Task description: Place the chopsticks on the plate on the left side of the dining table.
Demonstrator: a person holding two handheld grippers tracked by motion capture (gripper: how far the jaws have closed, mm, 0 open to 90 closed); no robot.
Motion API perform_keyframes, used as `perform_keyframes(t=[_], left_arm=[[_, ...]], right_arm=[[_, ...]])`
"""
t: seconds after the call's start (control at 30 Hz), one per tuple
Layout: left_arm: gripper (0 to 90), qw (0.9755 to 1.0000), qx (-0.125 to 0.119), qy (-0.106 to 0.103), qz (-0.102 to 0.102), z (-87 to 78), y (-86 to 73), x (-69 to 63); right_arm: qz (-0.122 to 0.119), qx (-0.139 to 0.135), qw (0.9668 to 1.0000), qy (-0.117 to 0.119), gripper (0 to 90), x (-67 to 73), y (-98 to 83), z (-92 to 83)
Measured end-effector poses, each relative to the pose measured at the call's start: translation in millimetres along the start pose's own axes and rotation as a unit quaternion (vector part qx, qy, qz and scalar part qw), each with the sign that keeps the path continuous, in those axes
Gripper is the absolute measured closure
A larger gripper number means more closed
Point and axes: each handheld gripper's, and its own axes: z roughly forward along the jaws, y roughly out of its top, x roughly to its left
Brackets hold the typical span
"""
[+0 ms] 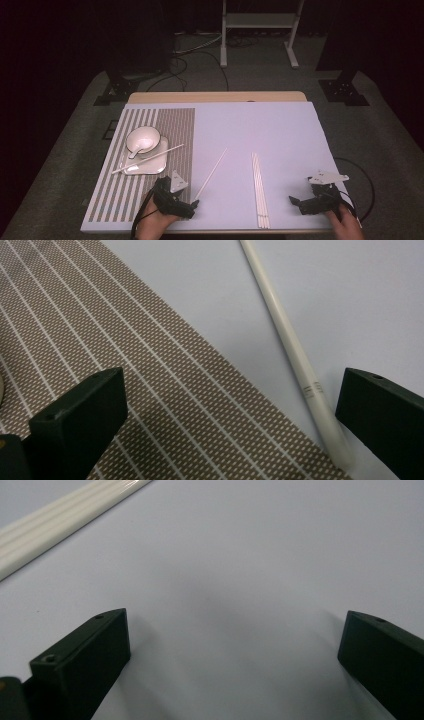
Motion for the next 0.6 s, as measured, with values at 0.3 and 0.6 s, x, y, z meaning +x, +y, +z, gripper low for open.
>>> perform_keyframes(t=[0.3,0.6], left_arm=[[0.0,0.9997,0.002,0.018,-0.016,-3.9,-5.4,15.4],[0.0,0.9988,0.003,0.035,-0.033,-10.1,-11.7,32.1]], right_arm=[[0.0,0.0,1.0,0.0,0.0,0.0,0.0,0.0],[0.0,0.0,1.0,0.0,0.0,0.0,0.0,0.0]])
